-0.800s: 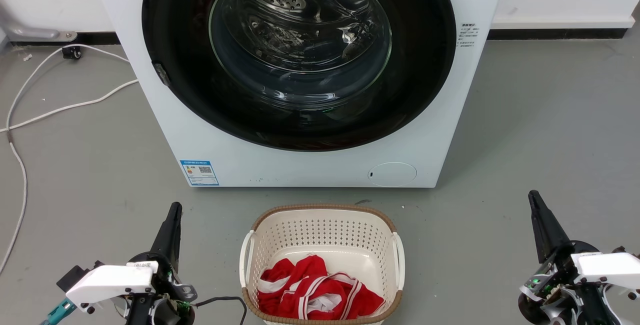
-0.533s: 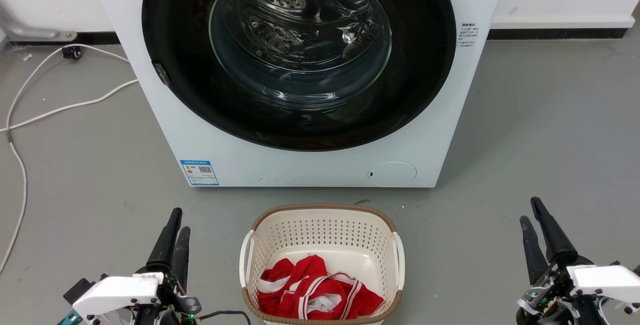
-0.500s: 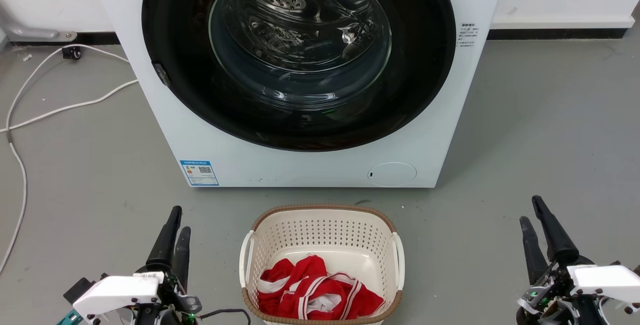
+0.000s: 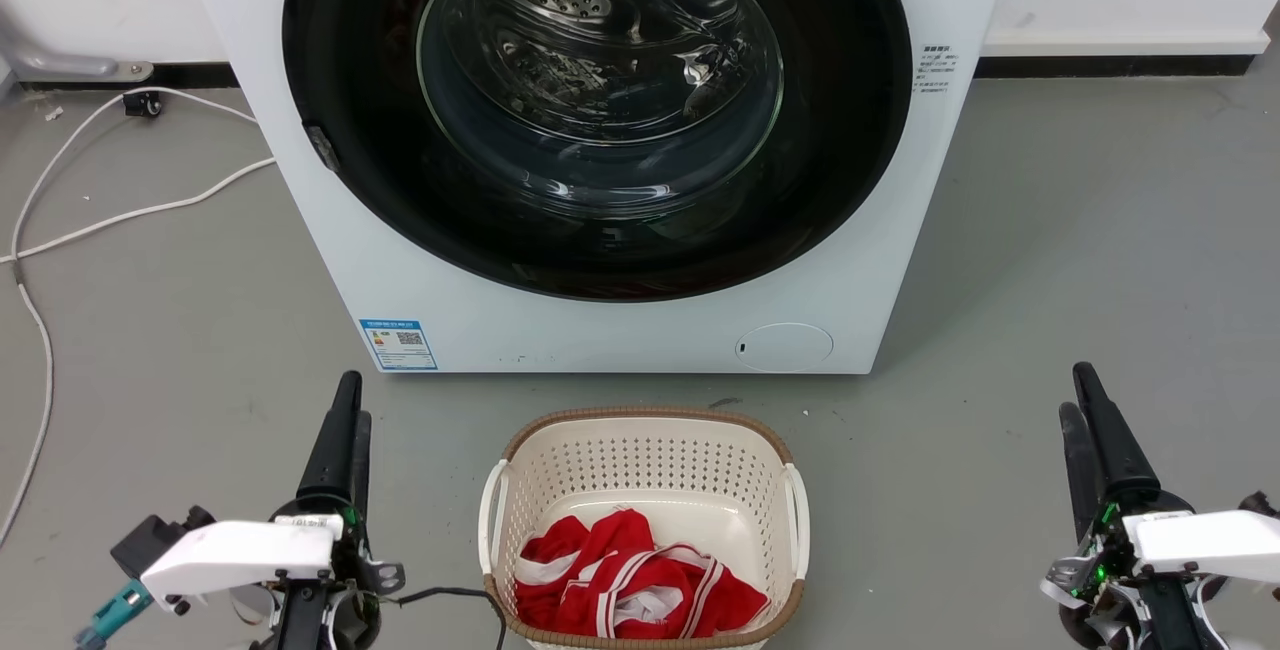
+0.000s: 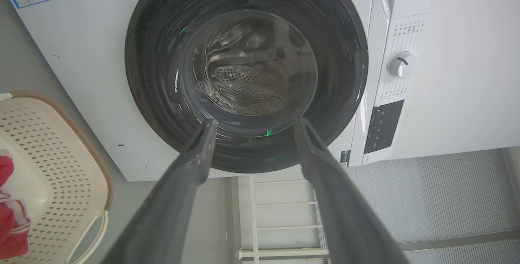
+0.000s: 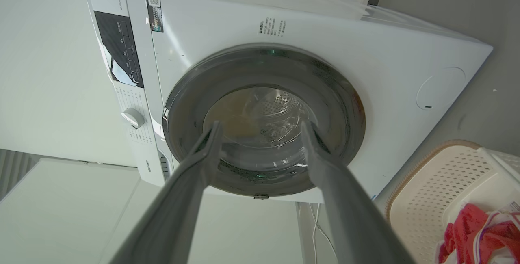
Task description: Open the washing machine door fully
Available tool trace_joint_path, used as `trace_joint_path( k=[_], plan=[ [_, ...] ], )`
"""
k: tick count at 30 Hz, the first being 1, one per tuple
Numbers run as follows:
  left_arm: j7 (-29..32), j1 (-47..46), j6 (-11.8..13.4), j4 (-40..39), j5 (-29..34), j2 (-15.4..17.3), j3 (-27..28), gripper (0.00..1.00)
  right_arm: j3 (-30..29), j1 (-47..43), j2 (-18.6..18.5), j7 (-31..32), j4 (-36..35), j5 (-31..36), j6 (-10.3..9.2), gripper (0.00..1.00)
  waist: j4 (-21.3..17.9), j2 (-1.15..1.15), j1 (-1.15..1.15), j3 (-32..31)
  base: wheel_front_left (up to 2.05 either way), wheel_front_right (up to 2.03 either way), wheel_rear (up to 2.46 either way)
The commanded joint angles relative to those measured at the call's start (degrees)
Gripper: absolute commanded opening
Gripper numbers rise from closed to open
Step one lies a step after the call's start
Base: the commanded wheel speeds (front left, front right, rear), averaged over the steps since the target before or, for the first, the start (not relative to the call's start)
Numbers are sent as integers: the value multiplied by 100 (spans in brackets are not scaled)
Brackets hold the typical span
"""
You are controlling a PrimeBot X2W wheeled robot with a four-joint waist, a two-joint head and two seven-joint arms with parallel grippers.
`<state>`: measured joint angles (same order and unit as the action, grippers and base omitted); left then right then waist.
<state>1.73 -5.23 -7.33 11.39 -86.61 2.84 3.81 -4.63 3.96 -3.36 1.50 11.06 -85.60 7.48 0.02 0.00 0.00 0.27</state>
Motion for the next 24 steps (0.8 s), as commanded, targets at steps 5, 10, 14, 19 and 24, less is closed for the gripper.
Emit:
trace_joint_path(
  k=[5, 10, 14, 19, 24],
  plan=[
    [-170, -283, -9, -410, 882, 53, -42, 100, 84, 131, -61, -167, -409, 1078, 1, 100, -1, 0, 0, 9, 0, 0, 0],
    [-284, -353, -10, -655, 1411, 44, -51, 100, 124, 123, -78, -279, -657, 1996, 1, 100, -4, 0, 0, 13, 0, 0, 0],
    [-370, -364, -11, -806, 1875, 75, -80, 100, 163, 100, -85, -367, -830, 2720, 1, 100, -9, 0, 0, 15, 0, 0, 0],
    [-475, -347, -12, -877, 2583, 169, -181, 100, 246, 17, -73, -468, -920, 3522, 1, 100, -12, 0, 0, 15, 0, 0, 0],
    [-556, -300, -12, -881, 3100, 183, -217, 100, 285, -45, -48, -533, -867, 4038, 1, 100, -9, 0, 0, 14, 0, 0, 0]
  ],
)
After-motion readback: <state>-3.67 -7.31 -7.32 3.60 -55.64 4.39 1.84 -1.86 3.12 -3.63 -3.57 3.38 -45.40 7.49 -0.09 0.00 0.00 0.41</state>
